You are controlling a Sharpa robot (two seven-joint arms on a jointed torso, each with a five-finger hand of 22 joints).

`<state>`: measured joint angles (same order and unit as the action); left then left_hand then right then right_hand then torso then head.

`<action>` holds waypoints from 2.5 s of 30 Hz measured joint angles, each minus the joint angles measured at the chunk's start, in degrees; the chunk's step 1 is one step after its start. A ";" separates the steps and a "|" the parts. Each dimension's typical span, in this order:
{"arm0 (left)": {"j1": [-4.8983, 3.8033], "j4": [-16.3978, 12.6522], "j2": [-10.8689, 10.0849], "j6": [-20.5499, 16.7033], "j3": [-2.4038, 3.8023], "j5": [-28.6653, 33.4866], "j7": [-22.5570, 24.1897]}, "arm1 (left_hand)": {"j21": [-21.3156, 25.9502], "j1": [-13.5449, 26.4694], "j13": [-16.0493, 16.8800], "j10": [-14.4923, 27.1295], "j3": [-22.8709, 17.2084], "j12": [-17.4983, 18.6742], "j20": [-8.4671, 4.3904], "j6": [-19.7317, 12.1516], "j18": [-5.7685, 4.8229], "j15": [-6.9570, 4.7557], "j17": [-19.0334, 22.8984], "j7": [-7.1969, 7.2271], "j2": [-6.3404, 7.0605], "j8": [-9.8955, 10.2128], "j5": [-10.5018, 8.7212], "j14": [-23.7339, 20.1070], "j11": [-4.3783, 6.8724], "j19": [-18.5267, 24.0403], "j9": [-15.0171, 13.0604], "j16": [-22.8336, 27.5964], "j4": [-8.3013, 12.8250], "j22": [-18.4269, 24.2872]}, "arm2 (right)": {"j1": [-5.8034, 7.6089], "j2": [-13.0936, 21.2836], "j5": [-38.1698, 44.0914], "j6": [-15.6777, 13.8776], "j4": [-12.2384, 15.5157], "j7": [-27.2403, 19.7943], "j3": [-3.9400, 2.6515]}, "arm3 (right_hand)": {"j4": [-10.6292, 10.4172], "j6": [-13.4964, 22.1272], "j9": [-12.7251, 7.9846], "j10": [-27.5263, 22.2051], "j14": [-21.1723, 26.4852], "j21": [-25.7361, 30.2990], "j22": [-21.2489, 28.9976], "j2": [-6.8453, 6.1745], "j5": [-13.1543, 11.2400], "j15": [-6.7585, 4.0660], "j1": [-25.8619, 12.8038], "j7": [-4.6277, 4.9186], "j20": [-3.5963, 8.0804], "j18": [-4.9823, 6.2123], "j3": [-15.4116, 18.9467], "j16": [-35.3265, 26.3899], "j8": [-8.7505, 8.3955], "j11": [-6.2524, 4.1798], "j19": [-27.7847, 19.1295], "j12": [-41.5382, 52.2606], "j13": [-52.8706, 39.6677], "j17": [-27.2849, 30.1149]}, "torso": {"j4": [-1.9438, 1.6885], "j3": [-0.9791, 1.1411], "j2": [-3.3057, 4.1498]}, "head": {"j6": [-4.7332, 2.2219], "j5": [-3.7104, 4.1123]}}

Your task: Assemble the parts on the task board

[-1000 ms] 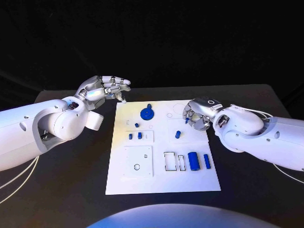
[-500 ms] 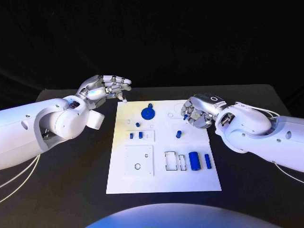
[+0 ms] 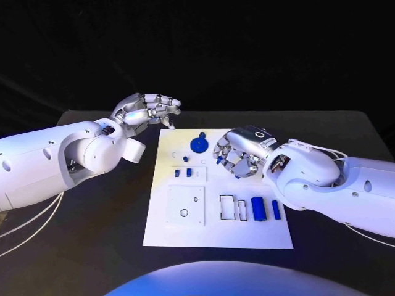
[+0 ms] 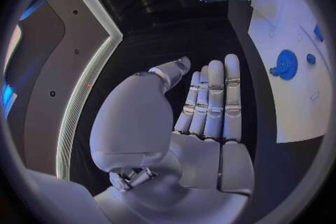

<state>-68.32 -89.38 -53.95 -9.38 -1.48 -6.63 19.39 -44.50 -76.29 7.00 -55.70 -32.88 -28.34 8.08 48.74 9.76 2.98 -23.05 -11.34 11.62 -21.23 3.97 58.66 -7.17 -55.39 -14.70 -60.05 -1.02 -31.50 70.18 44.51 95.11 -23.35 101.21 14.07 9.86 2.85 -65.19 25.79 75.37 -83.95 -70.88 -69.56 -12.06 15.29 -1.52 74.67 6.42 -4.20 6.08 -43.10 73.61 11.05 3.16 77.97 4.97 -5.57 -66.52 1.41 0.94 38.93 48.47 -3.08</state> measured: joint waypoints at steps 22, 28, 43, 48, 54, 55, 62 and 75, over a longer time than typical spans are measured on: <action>-0.01 0.19 0.98 -0.01 0.00 0.01 -0.03 | 0.00 0.00 0.01 0.12 0.00 0.00 0.00 -0.15 0.00 0.00 0.00 0.16 0.00 0.00 0.00 0.00 -0.13 0.00 -0.04 0.00 0.00 0.04 | -5.63 -6.15 0.06 1.40 -0.75 -1.03 1.06 | 0.06 0.04 -0.01 0.01 0.00 0.00 0.31 -0.04 -0.19 0.00 0.05 0.10 0.00 0.03 -0.24 0.00 0.18 0.00 0.00 -0.01 -0.05 0.25 | -0.02 -0.04 0.02 | 1.52 -3.20; 0.00 0.21 1.10 0.01 0.00 0.01 -0.08 | 0.00 0.00 0.01 0.20 0.00 0.00 0.00 -0.20 0.00 0.00 0.00 0.21 0.00 0.00 0.00 0.00 -0.21 0.00 -0.04 0.00 0.00 0.06 | -6.27 -6.41 0.15 1.68 -1.22 -1.04 1.24 | 0.04 0.05 0.01 0.01 0.00 0.00 0.31 0.02 -0.04 0.00 -0.02 0.11 0.00 0.03 -0.26 0.00 0.16 0.01 0.00 -0.03 -0.03 0.25 | -0.02 -0.02 0.02 | 1.53 -3.50; -0.01 0.13 1.12 0.10 0.00 0.01 -0.22 | 0.00 0.00 0.01 0.20 -0.01 0.00 0.00 -0.41 -0.01 0.00 -0.01 0.00 0.00 -0.20 0.00 0.00 -0.21 0.00 -0.08 0.00 0.00 0.05 | -7.08 -6.89 0.25 2.38 -2.21 -0.85 1.39 | -0.02 0.07 0.05 0.01 0.00 0.00 0.31 0.18 -0.02 0.00 -0.18 0.13 0.00 0.04 -0.32 0.00 -0.01 0.01 0.00 -0.16 -0.05 0.33 | -0.07 -0.08 0.05 | 1.53 -2.68; -0.01 0.12 1.12 0.13 0.00 0.01 -0.24 | 0.00 0.00 0.01 0.20 0.00 0.00 0.00 -0.41 -0.01 0.00 -0.01 0.00 0.00 -0.20 0.00 0.00 -0.21 0.00 -0.08 0.00 0.00 0.05 | -7.17 -7.09 0.27 2.58 -2.41 -0.81 1.41 | -0.02 0.14 0.05 0.01 0.00 0.00 0.30 0.18 -0.08 0.01 -0.17 0.19 0.00 0.04 -0.31 0.00 0.18 0.01 0.00 -0.16 -0.06 0.33 | -0.07 -0.08 0.05 | 1.53 -2.81; -0.01 0.09 1.11 0.17 0.00 0.01 -0.28 | 0.00 0.00 0.01 0.20 -0.01 0.00 0.00 -0.41 0.00 0.00 -0.01 0.00 0.00 -0.20 0.00 0.00 -0.21 0.00 -0.08 0.00 0.00 0.05 | -7.29 -7.30 0.29 2.80 -2.60 -0.78 1.43 | -0.02 0.14 0.06 0.02 -0.01 0.00 0.30 0.18 -0.13 0.01 -0.17 0.20 0.00 0.05 -0.31 0.00 0.18 0.01 0.00 -0.17 -0.06 0.33 | -0.07 -0.04 0.03 | 1.54 -2.92; -0.01 0.08 1.10 0.18 0.00 0.01 -0.29 | 0.00 0.00 0.01 0.20 -0.01 0.00 0.00 -0.41 0.00 0.00 -0.01 0.00 0.00 -0.20 0.00 0.00 -0.21 0.00 -0.07 0.00 0.00 0.05 | -7.32 -7.35 0.30 2.84 -2.66 -0.77 1.44 | -0.02 0.14 0.06 0.02 0.00 0.00 0.30 0.18 -0.13 0.01 -0.17 0.20 0.00 0.04 -0.31 0.00 0.18 0.01 0.00 -0.17 -0.06 0.33 | -0.06 -0.04 0.03 | 1.54 -2.92; -0.01 0.05 1.07 0.23 0.00 0.01 -0.32 | 0.00 0.00 0.01 0.20 0.00 0.00 0.00 -0.41 0.00 0.00 -0.01 0.00 0.00 -0.20 0.00 0.00 -0.21 0.00 -0.07 0.00 0.00 0.05 | -7.64 -7.61 0.33 3.11 -3.00 -0.70 1.48 | -0.02 0.15 0.08 0.10 -0.01 0.01 0.30 0.17 -0.25 0.01 -0.17 0.21 0.00 0.05 -0.31 0.00 0.18 0.09 0.00 -0.24 -0.05 0.33 | -0.05 -0.03 0.04 | 1.54 -3.04; 0.00 -0.02 1.00 0.37 0.00 0.01 -0.38 | 0.00 0.00 0.01 0.20 0.00 0.00 0.00 -0.41 0.00 0.00 -0.01 0.00 0.00 -0.20 0.00 0.00 -0.21 0.00 -0.06 0.00 0.00 0.04 | -7.78 -8.39 0.75 3.91 -3.82 -0.15 1.42 | -0.03 0.20 0.17 0.10 -0.01 0.01 0.37 0.35 -0.07 0.01 0.02 0.23 0.00 0.06 -0.31 0.00 -0.02 0.10 0.00 -0.38 -0.08 0.43 | -0.04 -0.02 0.04 | 1.54 -3.08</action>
<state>-68.32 -89.40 -52.95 -9.01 -1.48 -6.62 19.01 -44.50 -76.29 7.02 -55.50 -32.89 -28.34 8.08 48.32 9.76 2.98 -23.06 -11.34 11.62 -21.43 3.97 58.66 -7.38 -55.39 -14.77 -60.05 -1.03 -31.46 62.40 36.12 95.86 -19.44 97.39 13.93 11.28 2.82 -64.99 25.96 75.47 -83.96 -70.88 -69.19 -11.71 15.22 -1.51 74.69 6.65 -4.20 6.14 -43.41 73.61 11.03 3.26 77.97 4.58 -5.65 -66.08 1.36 0.92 38.97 50.01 -6.16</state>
